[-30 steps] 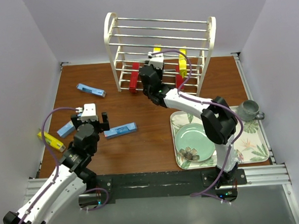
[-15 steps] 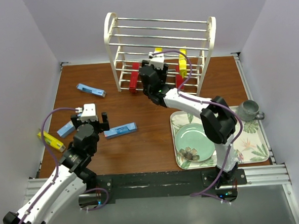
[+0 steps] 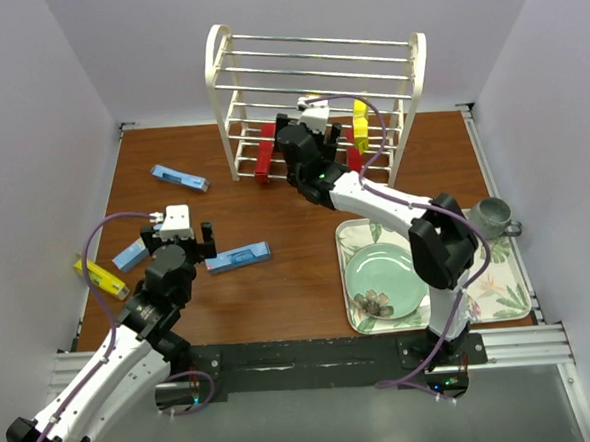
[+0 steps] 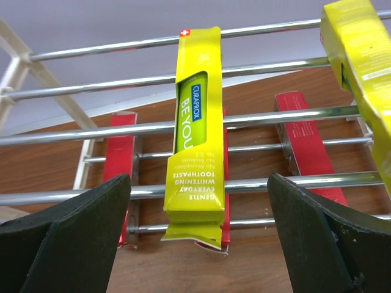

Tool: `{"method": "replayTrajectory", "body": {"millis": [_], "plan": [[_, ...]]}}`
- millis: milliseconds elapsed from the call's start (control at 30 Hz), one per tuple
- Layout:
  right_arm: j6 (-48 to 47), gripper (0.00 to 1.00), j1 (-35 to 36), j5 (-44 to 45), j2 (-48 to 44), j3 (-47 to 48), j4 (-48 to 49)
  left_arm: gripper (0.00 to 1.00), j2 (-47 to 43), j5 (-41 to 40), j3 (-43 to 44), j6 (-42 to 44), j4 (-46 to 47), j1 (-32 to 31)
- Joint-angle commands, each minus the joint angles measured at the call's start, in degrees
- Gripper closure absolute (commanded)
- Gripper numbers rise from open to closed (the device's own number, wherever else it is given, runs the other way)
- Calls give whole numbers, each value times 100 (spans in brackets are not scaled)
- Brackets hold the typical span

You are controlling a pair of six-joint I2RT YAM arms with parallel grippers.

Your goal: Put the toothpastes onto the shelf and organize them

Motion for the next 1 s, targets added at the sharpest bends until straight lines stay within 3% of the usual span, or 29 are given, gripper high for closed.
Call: {"method": "replayTrajectory", "body": {"millis": [0,500,967], "plan": [[374,2,-20,-388,-715,7,-407,6,0,20,-41,6,336,-31],[67,2,-2,-2312,-2341,-827,-953,6,96,19,-23,-2,327,-40],[-504,1,-424,-2691,-3827,-1662,-2122,5,456,2,82,-117,222,-22]]}}
